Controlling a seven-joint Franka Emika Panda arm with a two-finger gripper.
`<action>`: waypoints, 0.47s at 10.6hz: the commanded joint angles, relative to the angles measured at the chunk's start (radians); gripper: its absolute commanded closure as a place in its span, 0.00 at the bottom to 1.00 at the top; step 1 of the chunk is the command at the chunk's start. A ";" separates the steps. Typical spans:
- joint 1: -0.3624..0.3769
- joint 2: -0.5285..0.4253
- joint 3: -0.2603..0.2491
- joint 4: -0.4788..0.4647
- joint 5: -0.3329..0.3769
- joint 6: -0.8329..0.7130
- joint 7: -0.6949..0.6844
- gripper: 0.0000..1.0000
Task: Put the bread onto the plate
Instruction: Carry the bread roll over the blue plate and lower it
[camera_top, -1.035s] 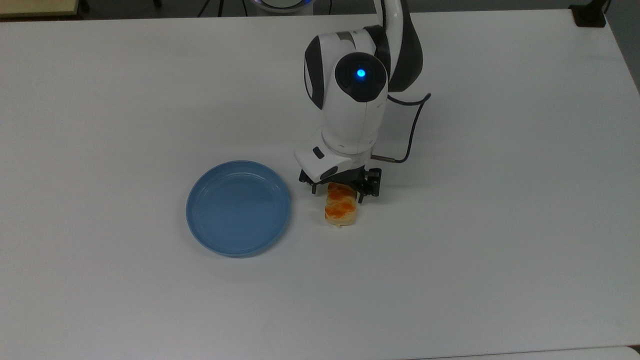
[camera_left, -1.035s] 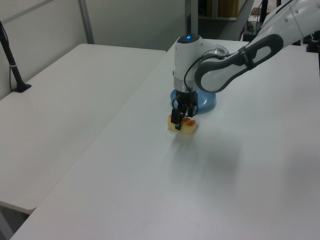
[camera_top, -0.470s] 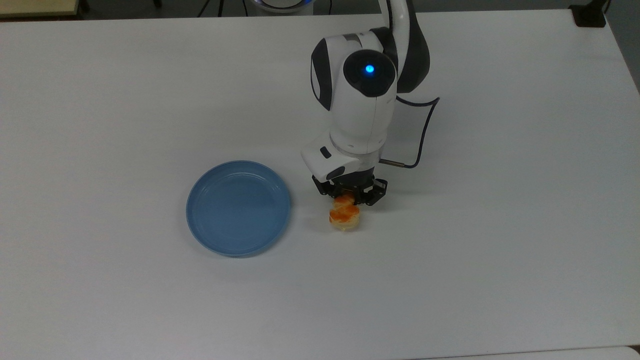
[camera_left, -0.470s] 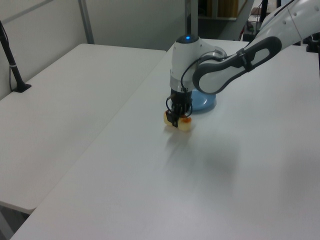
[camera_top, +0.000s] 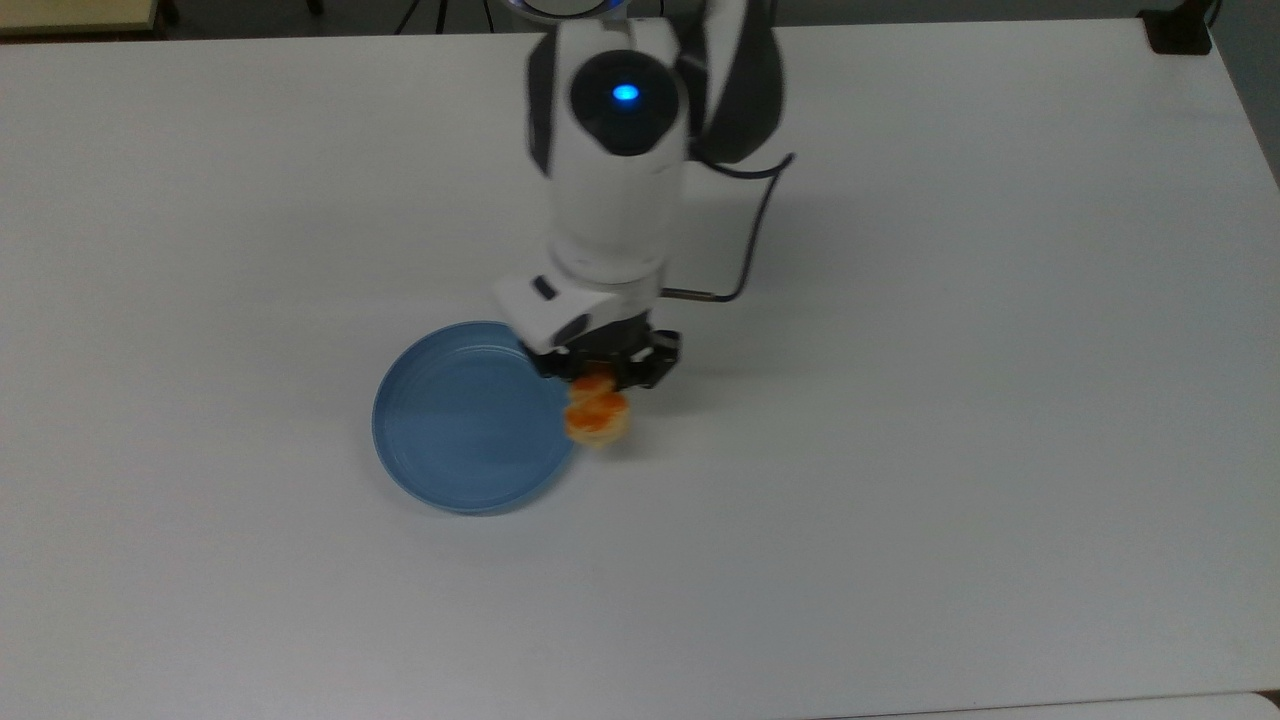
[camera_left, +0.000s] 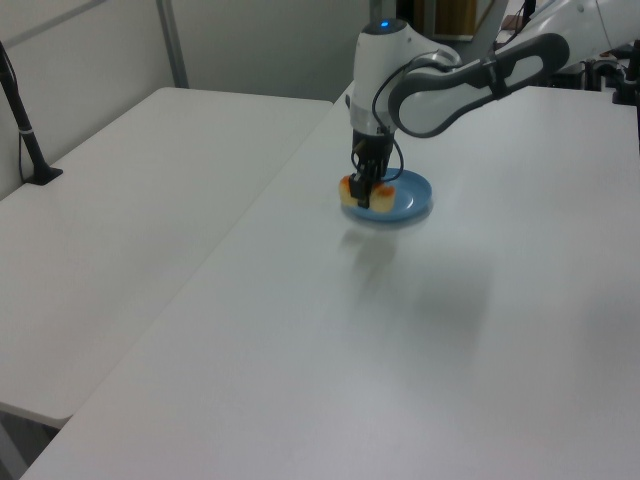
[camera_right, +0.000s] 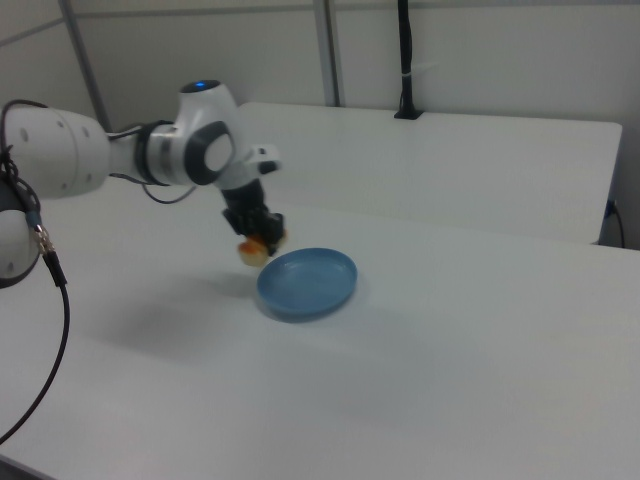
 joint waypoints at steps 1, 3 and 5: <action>-0.100 0.037 0.003 0.000 -0.006 0.073 -0.126 0.58; -0.121 0.063 0.001 -0.001 -0.010 0.118 -0.132 0.33; -0.128 0.064 0.001 -0.006 -0.010 0.116 -0.131 0.00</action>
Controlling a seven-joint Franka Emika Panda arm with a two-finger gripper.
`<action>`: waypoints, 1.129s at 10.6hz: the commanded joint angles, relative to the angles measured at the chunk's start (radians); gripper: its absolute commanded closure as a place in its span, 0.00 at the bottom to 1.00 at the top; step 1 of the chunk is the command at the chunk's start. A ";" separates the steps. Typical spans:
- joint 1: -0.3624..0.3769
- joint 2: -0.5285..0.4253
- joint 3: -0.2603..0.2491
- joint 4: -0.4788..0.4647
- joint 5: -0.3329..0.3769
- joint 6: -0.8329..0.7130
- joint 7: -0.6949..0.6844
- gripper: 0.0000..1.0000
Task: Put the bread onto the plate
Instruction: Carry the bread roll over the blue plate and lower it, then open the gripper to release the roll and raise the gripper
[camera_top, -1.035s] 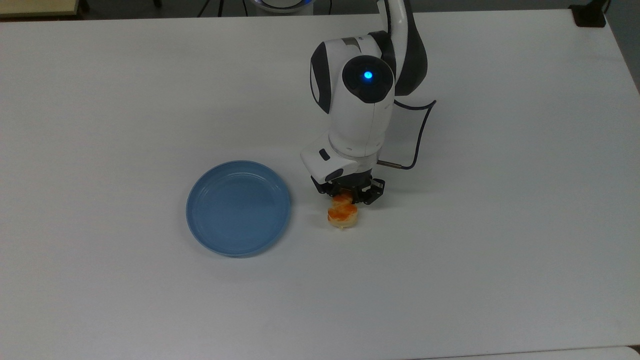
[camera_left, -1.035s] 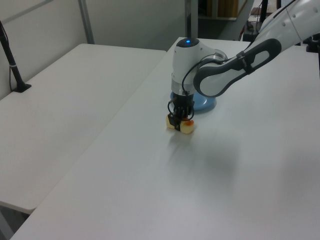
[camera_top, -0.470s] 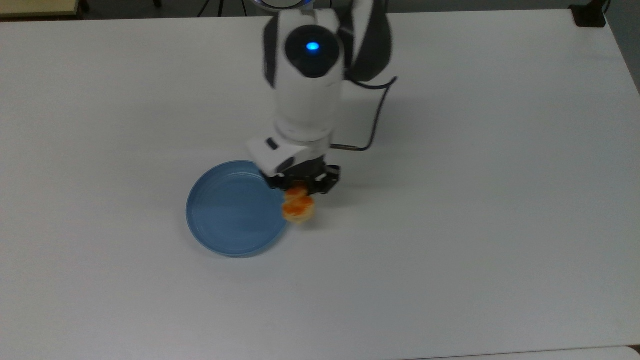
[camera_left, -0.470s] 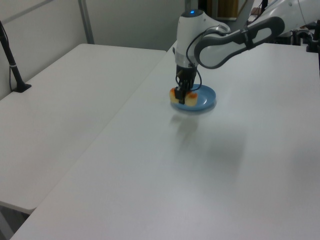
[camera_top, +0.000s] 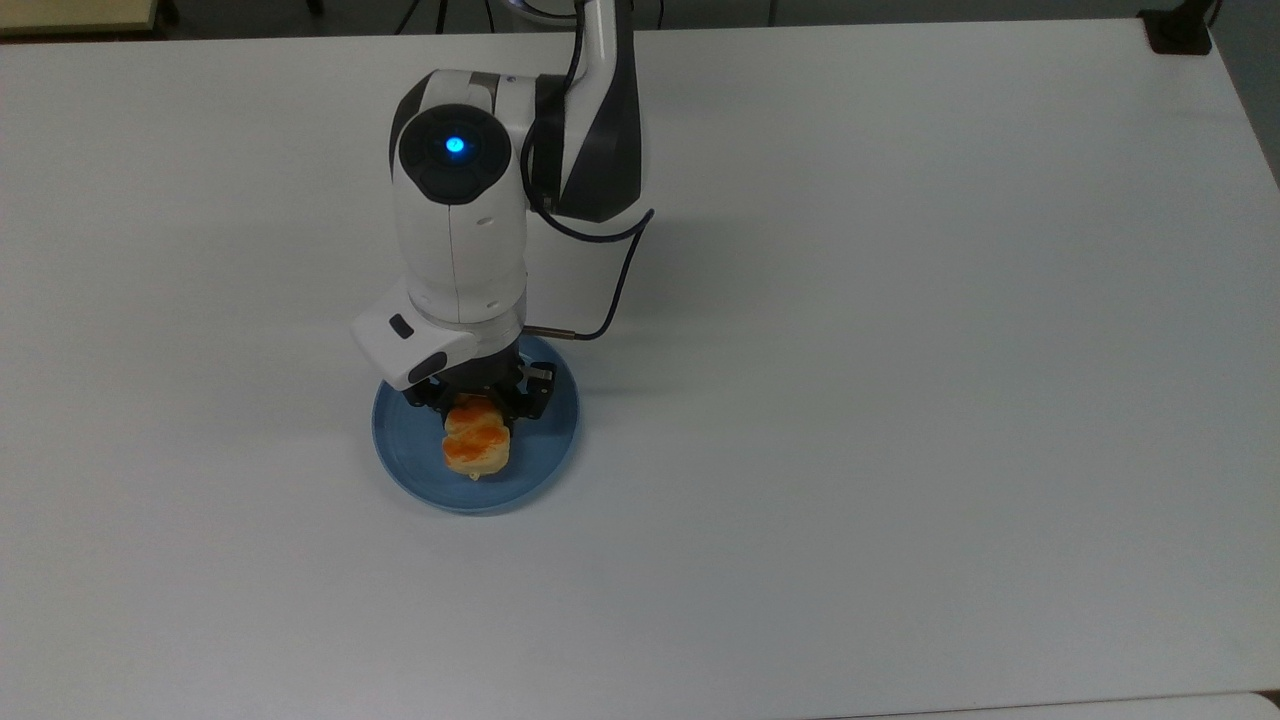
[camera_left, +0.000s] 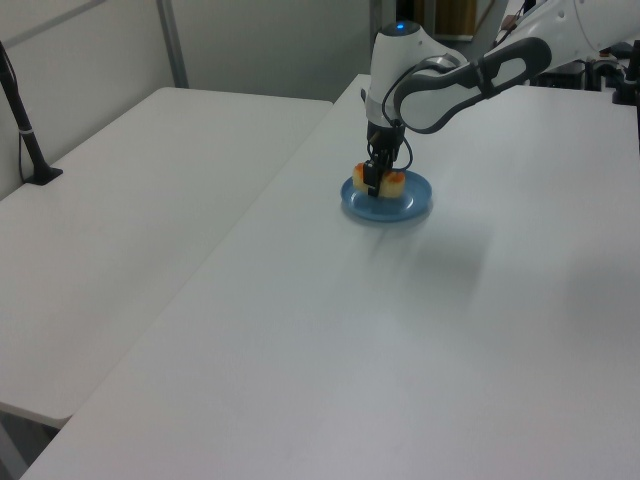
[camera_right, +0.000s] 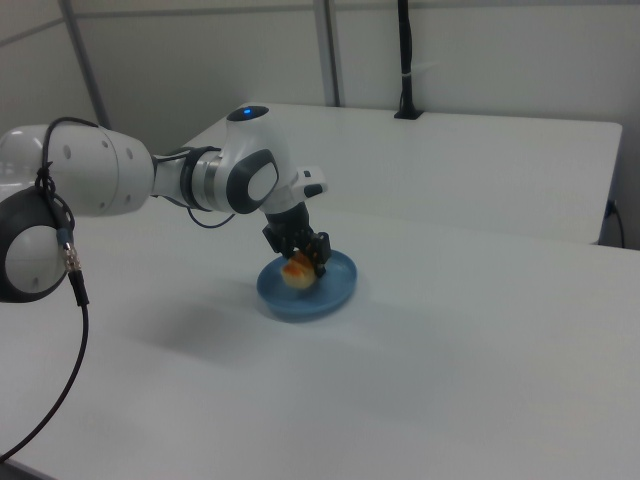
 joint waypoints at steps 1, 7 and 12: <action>0.004 -0.018 0.003 -0.005 -0.009 0.005 -0.007 0.00; 0.023 -0.302 0.014 -0.002 -0.007 -0.388 0.013 0.00; 0.020 -0.546 0.004 -0.044 -0.006 -0.687 0.022 0.00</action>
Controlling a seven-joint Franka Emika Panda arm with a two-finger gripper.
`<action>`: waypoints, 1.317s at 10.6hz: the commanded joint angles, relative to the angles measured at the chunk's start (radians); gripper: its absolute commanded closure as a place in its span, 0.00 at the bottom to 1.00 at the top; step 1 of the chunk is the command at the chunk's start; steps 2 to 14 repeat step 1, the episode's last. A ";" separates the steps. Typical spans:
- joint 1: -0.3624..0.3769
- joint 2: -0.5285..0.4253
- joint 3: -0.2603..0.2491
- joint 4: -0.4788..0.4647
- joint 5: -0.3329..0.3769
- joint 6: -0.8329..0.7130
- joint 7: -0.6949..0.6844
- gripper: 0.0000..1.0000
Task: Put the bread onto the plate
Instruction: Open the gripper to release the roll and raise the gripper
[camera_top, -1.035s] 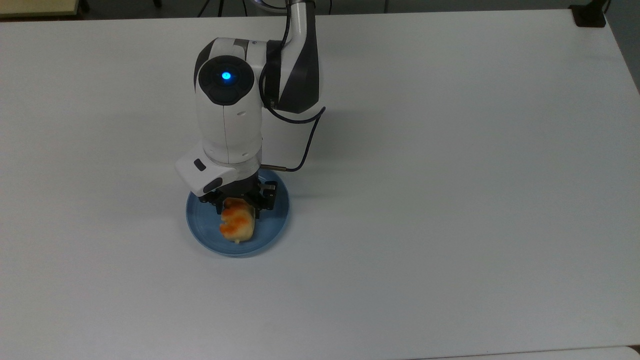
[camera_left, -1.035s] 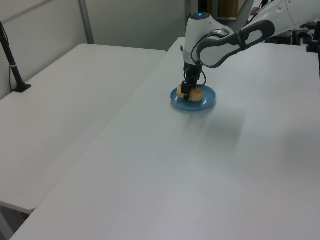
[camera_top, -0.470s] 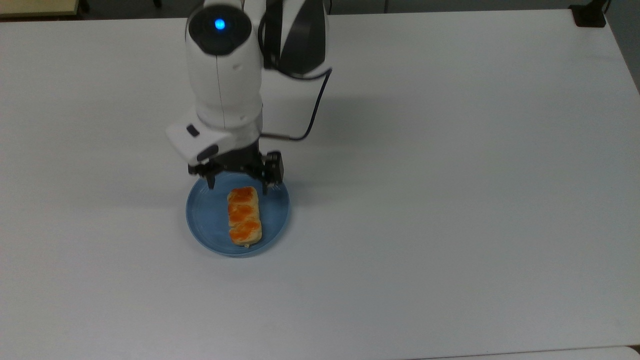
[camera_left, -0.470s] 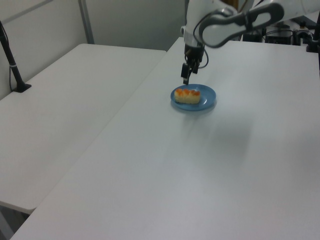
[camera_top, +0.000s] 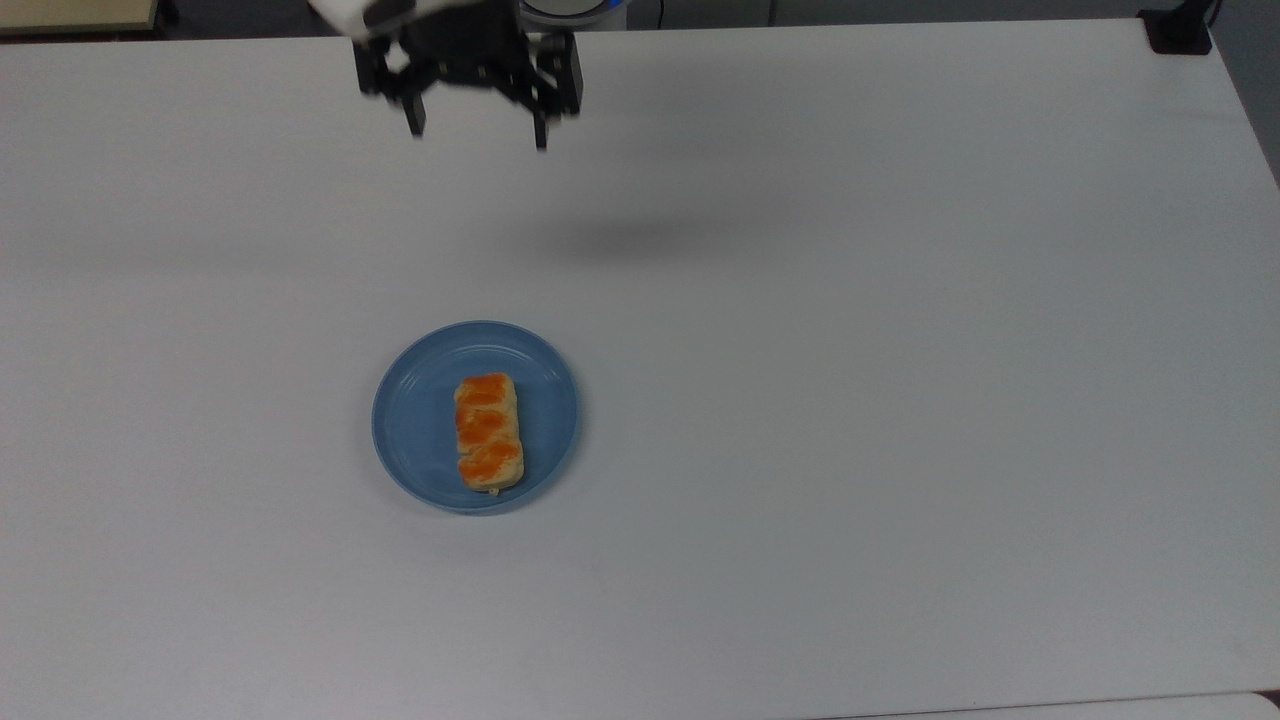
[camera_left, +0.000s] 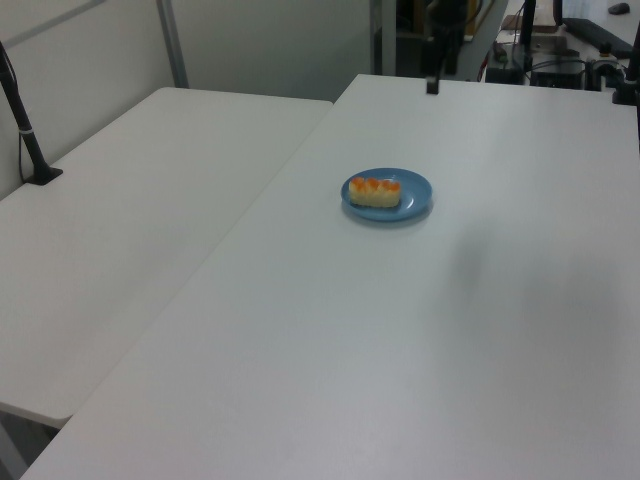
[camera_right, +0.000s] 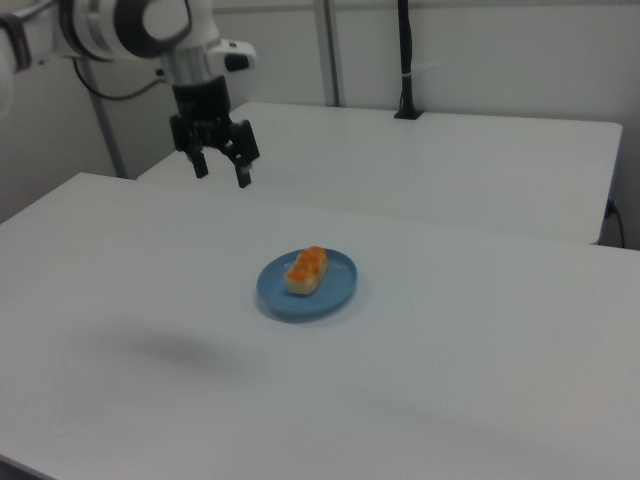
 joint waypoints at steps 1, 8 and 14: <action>-0.005 -0.101 -0.006 -0.089 -0.007 -0.046 0.014 0.00; -0.005 -0.101 -0.006 -0.089 -0.007 -0.046 0.014 0.00; -0.005 -0.101 -0.006 -0.089 -0.007 -0.046 0.014 0.00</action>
